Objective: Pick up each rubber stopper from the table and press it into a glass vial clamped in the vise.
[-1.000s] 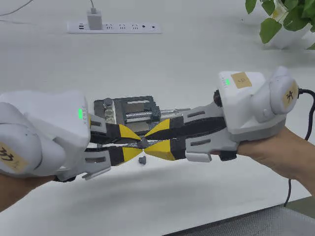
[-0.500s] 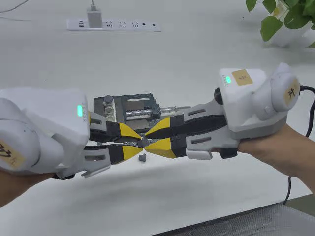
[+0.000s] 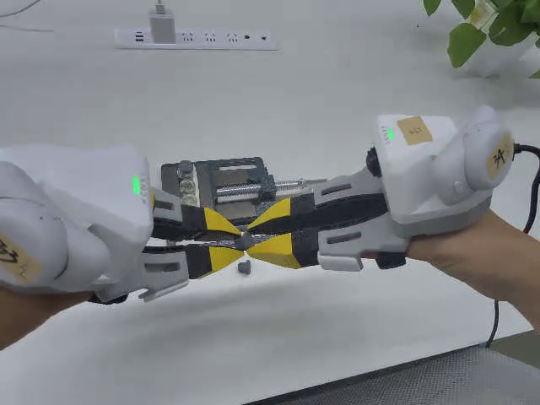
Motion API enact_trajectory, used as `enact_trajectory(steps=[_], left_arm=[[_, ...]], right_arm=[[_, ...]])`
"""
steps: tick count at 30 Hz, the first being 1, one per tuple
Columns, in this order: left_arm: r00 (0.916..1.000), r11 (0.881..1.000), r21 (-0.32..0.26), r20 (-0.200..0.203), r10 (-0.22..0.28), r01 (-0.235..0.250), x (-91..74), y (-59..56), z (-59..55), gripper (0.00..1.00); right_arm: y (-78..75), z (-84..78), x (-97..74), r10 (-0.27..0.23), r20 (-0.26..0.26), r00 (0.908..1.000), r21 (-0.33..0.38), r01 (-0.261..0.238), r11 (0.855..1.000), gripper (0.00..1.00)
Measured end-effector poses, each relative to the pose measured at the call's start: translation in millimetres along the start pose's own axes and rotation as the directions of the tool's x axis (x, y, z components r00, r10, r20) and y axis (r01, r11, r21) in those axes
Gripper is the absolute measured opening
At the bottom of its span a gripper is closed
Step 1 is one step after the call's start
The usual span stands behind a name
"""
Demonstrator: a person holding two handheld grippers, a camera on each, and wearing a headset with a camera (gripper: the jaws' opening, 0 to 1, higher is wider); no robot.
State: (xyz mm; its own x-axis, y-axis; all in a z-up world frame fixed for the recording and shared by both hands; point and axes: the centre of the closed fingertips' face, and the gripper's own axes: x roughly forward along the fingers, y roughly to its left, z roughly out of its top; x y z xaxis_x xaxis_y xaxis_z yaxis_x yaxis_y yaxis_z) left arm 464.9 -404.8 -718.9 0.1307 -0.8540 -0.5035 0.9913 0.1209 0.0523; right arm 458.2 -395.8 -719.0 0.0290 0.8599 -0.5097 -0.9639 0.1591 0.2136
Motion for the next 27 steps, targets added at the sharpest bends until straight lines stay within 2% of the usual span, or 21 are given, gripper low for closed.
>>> enact_trajectory(steps=[11, 27], left_arm=[[1.0, 1.0, 0.004, 0.006, 0.0, 0.0, -0.4, -0.7, 0.9, 0.04], [0.9997, 1.0, 0.003, 0.024, 0.009, -0.009, 0.1, -1.1, -0.7, 0.04]], right_arm=[[1.8, 1.9, -0.6, 0.0, -0.003, 1.0, 0.011, 0.0, 1.0, 0.06], [-3.1, -2.6, -0.6, 0.002, -0.025, 0.9997, 0.011, -0.001, 1.0, 0.05]])
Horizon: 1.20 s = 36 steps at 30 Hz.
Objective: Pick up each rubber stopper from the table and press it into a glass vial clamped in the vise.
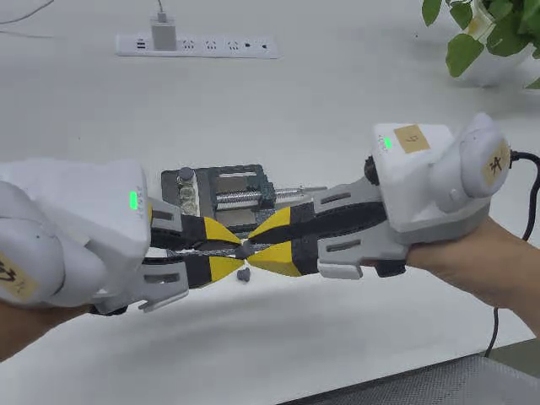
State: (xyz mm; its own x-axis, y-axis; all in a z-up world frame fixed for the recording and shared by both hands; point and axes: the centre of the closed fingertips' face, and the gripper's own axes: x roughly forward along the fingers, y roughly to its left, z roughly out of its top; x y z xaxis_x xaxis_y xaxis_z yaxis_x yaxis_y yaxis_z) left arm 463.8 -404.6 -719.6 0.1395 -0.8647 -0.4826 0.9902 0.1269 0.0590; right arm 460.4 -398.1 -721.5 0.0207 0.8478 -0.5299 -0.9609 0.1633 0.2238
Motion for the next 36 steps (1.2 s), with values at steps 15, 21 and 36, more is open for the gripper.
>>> enact_trajectory(steps=[15, 21, 36], left_arm=[[0.9998, 1.0, -0.011, 0.018, 0.008, -0.008, -1.1, -0.8, -0.5, 0.06], [0.9997, 1.0, -0.016, 0.022, 0.014, -0.014, -2.4, 0.0, -0.7, 0.08], [0.9986, 0.998, -0.036, 0.03, 0.044, -0.043, -6.6, 2.8, -4.2, 0.14]], right_arm=[[-1.7, -0.6, 2.2, 0.011, -0.007, 0.9999, 0.0, -0.011, 1.0, 0.05], [-2.2, 0.3, 3.7, 0.013, -0.01, 0.9999, -0.004, -0.013, 1.0, 0.05], [2.2, 9.2, 6.9, 0.011, -0.013, 0.9999, -0.008, -0.011, 1.0, 0.05]])
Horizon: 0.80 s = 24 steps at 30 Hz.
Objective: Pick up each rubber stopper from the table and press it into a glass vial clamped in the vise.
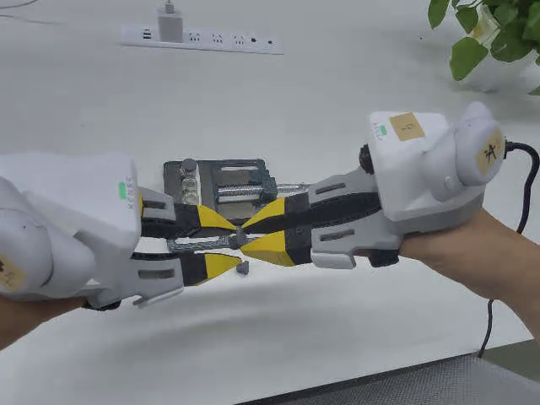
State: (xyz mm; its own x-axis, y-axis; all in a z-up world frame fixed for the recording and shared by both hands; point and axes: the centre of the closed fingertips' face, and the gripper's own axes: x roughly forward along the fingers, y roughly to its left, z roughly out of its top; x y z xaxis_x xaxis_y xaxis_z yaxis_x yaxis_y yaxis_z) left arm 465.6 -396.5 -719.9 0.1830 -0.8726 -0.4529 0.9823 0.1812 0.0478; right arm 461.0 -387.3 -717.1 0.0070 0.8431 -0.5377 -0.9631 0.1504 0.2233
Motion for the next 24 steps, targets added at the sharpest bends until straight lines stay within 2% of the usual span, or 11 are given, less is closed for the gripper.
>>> enact_trajectory(steps=[11, 24], left_arm=[[0.9989, 0.999, -0.029, 0.006, 0.046, -0.046, -8.4, 3.3, -8.4, 0.25], [0.9924, 0.99, -0.066, -0.003, 0.123, -0.123, -23.1, 13.0, -27.2, 0.5]], right_arm=[[0.1, 8.7, 1.4, -0.005, -0.004, 1.0, 0.0, 0.005, 1.0, 0.05], [-13.2, 20.2, 3.8, -0.02, -0.043, 0.9989, -0.022, 0.019, 1.0, 0.05]])
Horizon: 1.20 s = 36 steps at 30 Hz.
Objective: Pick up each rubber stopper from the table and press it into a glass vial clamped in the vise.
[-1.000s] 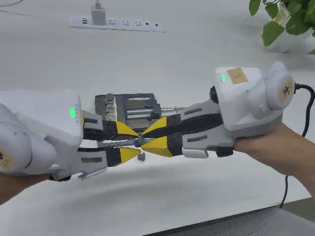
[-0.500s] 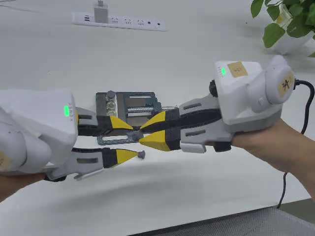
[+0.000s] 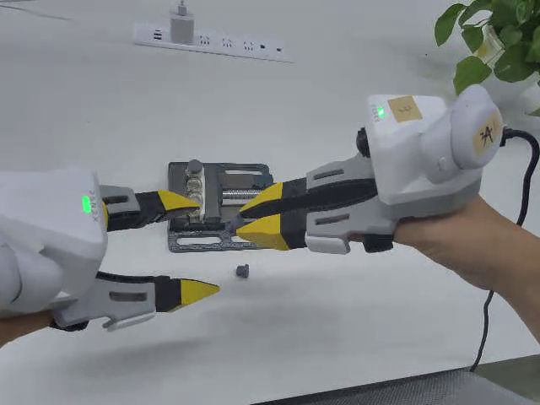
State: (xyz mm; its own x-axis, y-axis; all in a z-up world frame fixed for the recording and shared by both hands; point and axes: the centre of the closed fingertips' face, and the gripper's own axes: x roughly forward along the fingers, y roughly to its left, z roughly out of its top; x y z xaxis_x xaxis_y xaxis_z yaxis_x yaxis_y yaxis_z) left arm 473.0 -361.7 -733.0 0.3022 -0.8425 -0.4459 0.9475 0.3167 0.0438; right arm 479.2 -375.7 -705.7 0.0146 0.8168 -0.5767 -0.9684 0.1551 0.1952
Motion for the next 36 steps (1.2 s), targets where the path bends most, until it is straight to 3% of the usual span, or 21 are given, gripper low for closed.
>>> enact_trajectory(steps=[5, 8, 10, 14, 21, 26, 36], left_arm=[[0.9995, 0.999, -0.022, -0.001, 0.031, -0.031, -4.8, 7.2, -6.1, 0.57], [0.999, 0.999, -0.027, -0.002, 0.044, -0.044, -6.7, 9.9, -10.6, 0.6], [0.9985, 0.998, -0.037, 0.005, 0.054, -0.054, -7.8, 12.1, -12.6, 0.67], [0.9977, 0.996, -0.053, 0.011, 0.066, -0.066, -10.5, 14.7, -17.3, 0.7], [0.997, 0.994, -0.081, 0.027, 0.072, -0.07, -12.3, 14.4, -27.6, 0.8], [0.996, 0.991, -0.108, 0.039, 0.08, -0.075, -12.8, 14.4, -33.3, 0.85], [0.9915, 0.985, -0.144, 0.077, 0.105, -0.093, -15.4, 14.4, -40.6, 0.96]], right_arm=[[-9.6, 4.9, 4.4, -0.013, -0.022, 0.9997, -0.013, 0.012, 1.0, 0.06], [-18.2, 4.5, 8.2, -0.037, -0.056, 0.9977, -0.025, 0.035, 0.999, 0.06], [-24.5, 3.6, 10.9, -0.039, -0.079, 0.9961, -0.032, 0.037, 0.999, 0.06], [-33.6, 5.9, 16.1, -0.041, -0.114, 0.9926, -0.05, 0.035, 0.998, 0.06], [-55.6, 8.0, 26.9, -0.05, -0.189, 0.9806, -0.08, 0.035, 0.996, 0.06], [-71.2, 5.9, 36.0, -0.056, -0.255, 0.9652, -0.103, 0.03, 0.994, 0.06], [-90.5, 0.0, 55.1, -0.058, -0.4, 0.9145, -0.165, -0.009, 0.986, 0.06]])
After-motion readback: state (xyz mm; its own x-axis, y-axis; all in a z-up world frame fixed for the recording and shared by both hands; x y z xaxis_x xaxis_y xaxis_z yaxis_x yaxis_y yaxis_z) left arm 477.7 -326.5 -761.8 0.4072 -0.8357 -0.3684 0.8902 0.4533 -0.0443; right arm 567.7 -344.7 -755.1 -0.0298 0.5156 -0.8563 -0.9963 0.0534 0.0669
